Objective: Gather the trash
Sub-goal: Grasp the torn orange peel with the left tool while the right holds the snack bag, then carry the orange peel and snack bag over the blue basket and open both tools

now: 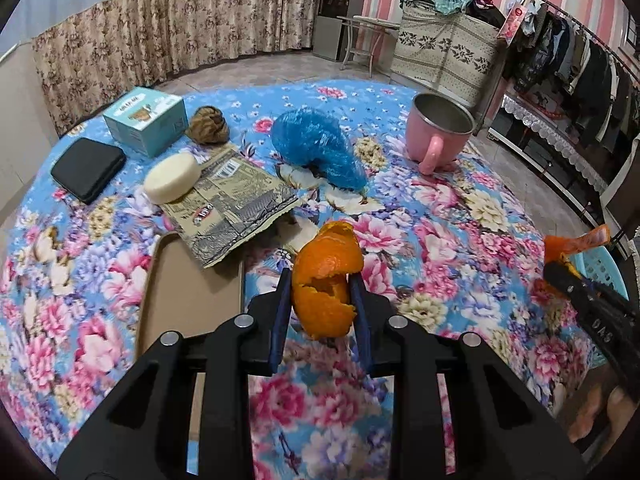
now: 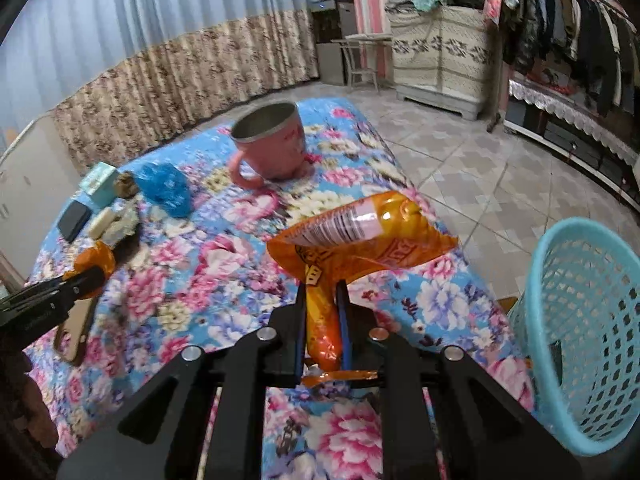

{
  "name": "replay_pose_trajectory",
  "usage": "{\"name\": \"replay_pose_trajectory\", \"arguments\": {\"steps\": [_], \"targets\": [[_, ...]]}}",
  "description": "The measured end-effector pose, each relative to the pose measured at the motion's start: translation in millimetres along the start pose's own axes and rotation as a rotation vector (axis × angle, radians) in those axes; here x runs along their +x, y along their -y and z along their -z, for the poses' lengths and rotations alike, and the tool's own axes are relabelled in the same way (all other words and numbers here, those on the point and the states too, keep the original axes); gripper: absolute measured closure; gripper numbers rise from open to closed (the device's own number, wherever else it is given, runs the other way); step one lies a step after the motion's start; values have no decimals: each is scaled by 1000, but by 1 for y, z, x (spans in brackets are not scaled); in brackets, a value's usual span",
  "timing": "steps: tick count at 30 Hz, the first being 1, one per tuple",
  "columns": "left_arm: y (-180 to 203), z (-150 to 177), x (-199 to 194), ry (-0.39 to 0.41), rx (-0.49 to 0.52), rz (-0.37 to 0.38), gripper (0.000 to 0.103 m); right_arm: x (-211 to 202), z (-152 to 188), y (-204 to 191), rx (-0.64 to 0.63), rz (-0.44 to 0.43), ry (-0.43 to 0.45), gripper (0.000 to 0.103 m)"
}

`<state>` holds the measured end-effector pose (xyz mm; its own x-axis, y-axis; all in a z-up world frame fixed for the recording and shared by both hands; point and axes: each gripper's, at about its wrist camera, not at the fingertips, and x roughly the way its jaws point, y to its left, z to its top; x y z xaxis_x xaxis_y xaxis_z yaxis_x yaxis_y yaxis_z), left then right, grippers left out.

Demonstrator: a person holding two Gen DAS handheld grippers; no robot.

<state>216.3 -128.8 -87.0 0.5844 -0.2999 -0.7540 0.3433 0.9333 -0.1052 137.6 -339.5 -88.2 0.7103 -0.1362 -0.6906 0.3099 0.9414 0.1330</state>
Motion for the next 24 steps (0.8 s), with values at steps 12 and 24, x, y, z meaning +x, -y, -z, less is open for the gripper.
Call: {"name": "replay_pose_trajectory", "arguments": {"steps": [12,24], "targets": [[109,-11,-27,63,124,138,76,-94,-10,132,19,94,111,89],[269,20,-22,87,323,297,76,-123,15,232,94,285,93,89]]}}
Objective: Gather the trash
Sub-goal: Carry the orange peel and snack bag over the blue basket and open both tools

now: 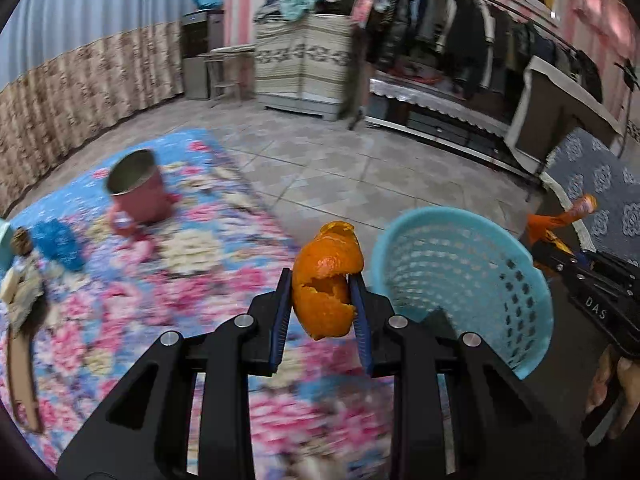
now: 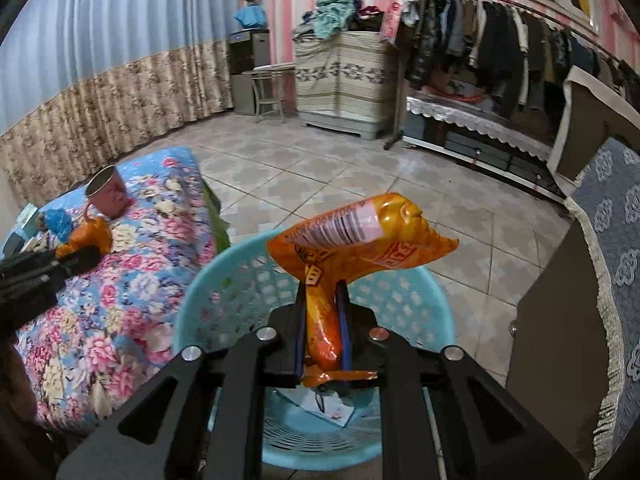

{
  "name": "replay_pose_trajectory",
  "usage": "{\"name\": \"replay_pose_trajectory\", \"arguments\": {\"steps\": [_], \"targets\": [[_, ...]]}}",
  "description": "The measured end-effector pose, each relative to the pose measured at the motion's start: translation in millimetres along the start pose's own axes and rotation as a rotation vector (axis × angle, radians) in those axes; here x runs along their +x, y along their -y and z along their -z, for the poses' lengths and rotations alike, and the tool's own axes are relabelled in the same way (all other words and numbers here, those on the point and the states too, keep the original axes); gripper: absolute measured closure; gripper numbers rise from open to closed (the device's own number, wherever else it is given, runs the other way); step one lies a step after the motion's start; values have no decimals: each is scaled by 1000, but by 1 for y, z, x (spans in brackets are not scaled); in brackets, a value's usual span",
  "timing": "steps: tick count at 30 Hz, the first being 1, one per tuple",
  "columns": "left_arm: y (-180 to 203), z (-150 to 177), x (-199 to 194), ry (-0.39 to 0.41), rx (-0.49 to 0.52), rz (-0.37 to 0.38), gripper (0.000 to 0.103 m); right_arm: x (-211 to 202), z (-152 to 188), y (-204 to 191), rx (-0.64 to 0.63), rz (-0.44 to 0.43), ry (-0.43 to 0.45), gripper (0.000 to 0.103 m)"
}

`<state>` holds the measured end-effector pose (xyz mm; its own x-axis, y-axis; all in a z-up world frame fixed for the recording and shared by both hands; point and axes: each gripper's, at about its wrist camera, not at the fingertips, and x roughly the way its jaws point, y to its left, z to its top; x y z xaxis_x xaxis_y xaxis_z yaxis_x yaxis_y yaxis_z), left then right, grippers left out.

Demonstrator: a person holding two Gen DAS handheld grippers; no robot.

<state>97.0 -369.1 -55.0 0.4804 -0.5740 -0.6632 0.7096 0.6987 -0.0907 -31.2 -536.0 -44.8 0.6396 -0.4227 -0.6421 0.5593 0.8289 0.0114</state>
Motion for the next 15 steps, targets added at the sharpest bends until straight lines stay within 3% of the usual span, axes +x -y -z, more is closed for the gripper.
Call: {"name": "replay_pose_trajectory", "arguments": {"steps": [8,15], "targets": [[59,-3,24,-2,74,56,76,5,7,33,63,23,-1,89],[84,-9,42,-13,126,52,74,14,10,36,92,17,-12,89]]}}
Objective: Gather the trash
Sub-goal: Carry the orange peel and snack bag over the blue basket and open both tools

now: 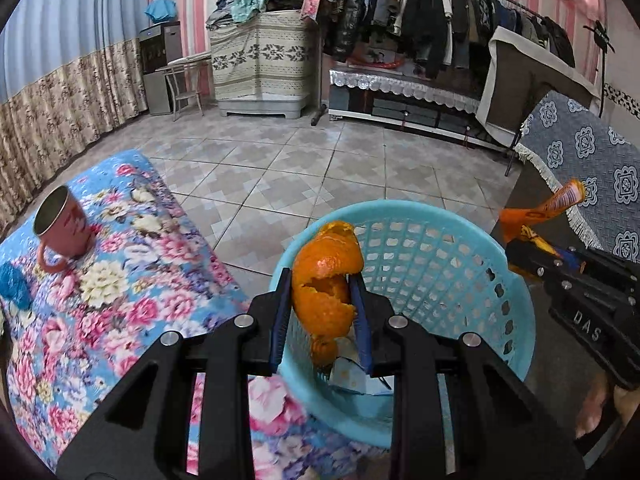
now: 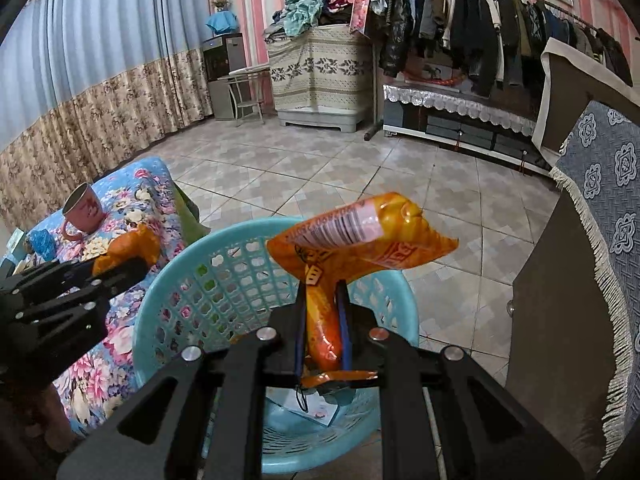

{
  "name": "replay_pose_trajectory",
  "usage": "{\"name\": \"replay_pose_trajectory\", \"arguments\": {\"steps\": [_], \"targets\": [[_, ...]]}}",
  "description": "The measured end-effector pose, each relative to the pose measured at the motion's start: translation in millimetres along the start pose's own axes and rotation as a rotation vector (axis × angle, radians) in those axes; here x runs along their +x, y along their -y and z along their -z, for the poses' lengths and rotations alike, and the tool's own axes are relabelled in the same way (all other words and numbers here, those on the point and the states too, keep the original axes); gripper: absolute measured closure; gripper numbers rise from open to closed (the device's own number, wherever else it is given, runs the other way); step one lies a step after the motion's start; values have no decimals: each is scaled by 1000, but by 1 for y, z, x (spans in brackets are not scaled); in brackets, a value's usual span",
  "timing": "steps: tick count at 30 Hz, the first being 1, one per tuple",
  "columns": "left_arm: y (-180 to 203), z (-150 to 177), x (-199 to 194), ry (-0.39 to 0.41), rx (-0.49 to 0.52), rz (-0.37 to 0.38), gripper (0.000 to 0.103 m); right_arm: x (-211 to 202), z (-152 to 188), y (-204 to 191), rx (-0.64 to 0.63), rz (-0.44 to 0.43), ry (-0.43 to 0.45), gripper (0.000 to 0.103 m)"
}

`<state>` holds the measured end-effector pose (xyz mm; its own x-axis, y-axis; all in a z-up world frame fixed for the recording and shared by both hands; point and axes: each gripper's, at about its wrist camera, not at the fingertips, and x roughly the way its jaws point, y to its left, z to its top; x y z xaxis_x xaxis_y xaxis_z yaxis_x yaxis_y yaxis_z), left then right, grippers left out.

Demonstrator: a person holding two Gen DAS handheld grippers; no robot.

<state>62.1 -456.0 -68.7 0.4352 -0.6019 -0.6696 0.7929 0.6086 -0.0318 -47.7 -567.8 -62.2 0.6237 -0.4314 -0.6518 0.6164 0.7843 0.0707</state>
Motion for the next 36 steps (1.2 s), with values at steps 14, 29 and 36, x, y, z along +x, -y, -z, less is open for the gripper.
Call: {"name": "replay_pose_trajectory", "arguments": {"steps": [14,29,36], "targets": [[-36,-13,-19,30,-58,-90,11,9,5,-5,-11,0,-32,89],[-115,9,-66,17,-150,-212,7,62,8,-30,50,-73,-173,59],[-143,17,-85,33,-210,-237,6,56,6,-31,67,-22,-140,22]]}}
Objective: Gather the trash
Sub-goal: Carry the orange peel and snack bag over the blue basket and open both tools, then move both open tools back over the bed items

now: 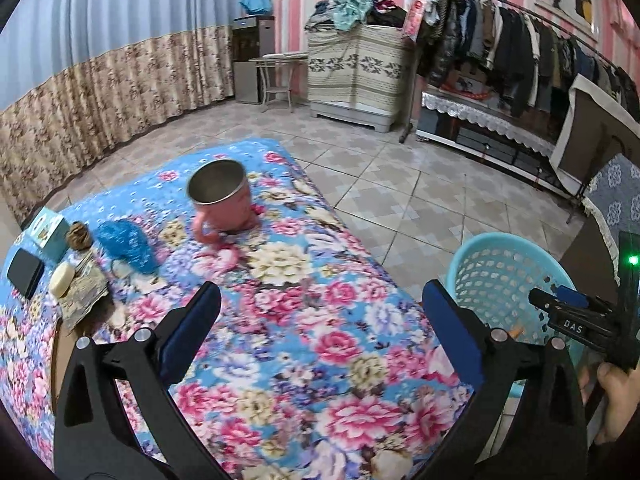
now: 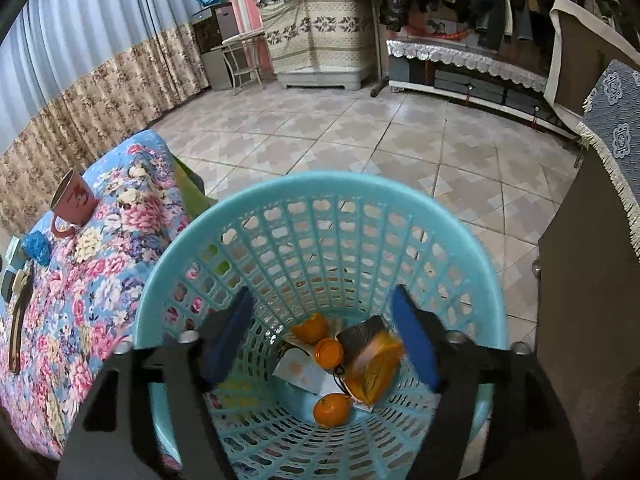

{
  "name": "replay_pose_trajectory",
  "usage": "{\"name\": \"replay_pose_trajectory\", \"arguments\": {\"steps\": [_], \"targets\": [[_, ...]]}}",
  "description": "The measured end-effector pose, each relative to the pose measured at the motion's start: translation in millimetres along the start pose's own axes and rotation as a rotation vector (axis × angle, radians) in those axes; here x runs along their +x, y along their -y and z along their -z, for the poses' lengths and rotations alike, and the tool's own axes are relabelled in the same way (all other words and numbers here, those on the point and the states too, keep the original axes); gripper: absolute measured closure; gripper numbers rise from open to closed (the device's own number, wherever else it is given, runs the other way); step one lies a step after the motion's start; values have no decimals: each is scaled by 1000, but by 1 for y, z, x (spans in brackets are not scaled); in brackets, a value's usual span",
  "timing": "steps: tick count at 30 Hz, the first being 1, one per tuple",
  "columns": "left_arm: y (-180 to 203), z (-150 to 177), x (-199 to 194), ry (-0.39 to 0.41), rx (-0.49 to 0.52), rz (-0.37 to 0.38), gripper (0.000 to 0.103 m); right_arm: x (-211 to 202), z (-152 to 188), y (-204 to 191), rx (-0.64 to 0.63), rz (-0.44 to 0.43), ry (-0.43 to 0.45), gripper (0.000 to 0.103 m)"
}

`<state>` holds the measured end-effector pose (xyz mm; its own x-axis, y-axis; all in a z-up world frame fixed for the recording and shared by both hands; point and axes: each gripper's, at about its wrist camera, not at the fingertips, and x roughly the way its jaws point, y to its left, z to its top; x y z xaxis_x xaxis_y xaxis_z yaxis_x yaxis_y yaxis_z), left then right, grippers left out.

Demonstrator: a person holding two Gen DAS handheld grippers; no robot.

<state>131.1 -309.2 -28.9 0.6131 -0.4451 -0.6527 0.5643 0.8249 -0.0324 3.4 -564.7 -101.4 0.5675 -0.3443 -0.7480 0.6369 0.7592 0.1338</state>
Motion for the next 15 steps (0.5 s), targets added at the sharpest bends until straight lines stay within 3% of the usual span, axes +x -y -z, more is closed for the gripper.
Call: {"name": "replay_pose_trajectory", "arguments": {"steps": [6,15], "targets": [[-33,7,-14,18,-24,-27,6,-19,1,-23,1,-9,85,18],[-130,18,-31,34,-99,-128,5,-45,0,-145,-136,-137,188,16]]}}
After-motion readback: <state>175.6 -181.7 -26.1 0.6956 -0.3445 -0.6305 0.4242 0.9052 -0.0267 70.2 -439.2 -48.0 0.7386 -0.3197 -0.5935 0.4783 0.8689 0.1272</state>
